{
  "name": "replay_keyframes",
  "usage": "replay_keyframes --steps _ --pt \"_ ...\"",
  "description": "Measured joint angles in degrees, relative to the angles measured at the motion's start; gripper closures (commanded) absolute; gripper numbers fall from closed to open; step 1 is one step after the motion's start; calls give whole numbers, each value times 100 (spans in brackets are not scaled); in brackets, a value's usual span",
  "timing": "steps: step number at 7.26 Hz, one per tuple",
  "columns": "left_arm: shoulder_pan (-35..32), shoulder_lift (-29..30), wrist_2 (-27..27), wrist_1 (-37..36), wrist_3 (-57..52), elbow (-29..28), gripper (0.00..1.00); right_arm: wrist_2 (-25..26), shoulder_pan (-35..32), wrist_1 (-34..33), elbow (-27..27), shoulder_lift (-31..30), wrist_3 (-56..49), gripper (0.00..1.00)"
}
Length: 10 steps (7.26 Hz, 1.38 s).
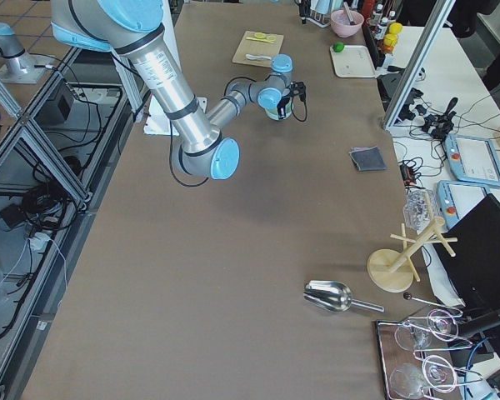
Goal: Place spoon in bowl
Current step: 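Grasp the bowl rim with the right gripper and drag it toward the table center, then release the bowl and raise the right gripper while the left gripper reaches the spoon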
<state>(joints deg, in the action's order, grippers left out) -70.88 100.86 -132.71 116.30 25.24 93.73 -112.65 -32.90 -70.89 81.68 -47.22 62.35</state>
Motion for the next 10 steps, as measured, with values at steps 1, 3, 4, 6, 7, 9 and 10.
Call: replay_keyframes --steps 1,3,4,6,7,9,10 --pt "200 -10 0 4 93 37 2 10 19 163 -134 26 57 0" --pt "733 -154 31 -7 1102 330 2 -10 -46 269 -194 38 174 0" --pt "1008 -334 98 -7 1734 565 3 -120 -182 262 -155 39 236 0" --pt "1525 -825 560 134 2609 943 3 -694 -671 216 38 -43 206 0" --pt "1787 -1020 886 262 2930 1019 3 -996 -970 213 157 -178 86 0" --pt "2368 -1308 1568 465 3466 1059 3 -1312 -1449 226 479 -651 -610 0" --pt "2601 -1401 1769 522 3628 1054 3 -1450 -1652 224 559 -817 -845 0"
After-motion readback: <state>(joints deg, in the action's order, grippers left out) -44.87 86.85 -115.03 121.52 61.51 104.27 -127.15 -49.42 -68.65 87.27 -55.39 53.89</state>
